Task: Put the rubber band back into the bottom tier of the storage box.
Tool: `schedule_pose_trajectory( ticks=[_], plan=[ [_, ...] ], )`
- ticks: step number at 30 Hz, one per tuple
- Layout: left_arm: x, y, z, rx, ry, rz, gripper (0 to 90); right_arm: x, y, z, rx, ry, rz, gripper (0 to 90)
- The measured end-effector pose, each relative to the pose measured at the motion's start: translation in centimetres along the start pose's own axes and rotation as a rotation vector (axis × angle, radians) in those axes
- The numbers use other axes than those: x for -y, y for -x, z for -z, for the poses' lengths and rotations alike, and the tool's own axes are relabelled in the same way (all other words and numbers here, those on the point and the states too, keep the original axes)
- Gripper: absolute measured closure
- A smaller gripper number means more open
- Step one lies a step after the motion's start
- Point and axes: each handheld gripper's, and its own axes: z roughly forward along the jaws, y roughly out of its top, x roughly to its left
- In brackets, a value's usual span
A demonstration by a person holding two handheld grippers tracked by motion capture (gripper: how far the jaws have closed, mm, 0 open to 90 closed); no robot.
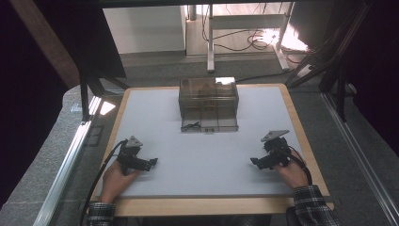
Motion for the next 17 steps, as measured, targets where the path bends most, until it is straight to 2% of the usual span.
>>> schedule_pose_trajectory(
  ticks=[6, 11, 15, 17],
  plan=[
    [0.0, 0.0, 0.0, 0.000, 0.000, 0.000, 0.0, 0.9, 0.4, -0.7, -0.021, -0.020, -0.022, 0.0],
    [0.0, 0.0, 0.0, 0.000, 0.000, 0.000, 0.0, 1.2, 0.5, -0.8, -0.028, 0.004, -0.022, 0.0],
    [0.0, 0.0, 0.0, 0.000, 0.000, 0.000, 0.0, 1.8, 0.3, -0.9, -0.011, 0.065, -0.051, 0.0],
    [0.0, 0.0, 0.0, 0.001, 0.000, 0.000, 0.0, 1.8, 0.4, -0.9, -0.012, 0.067, -0.049, 0.0]
  ],
)
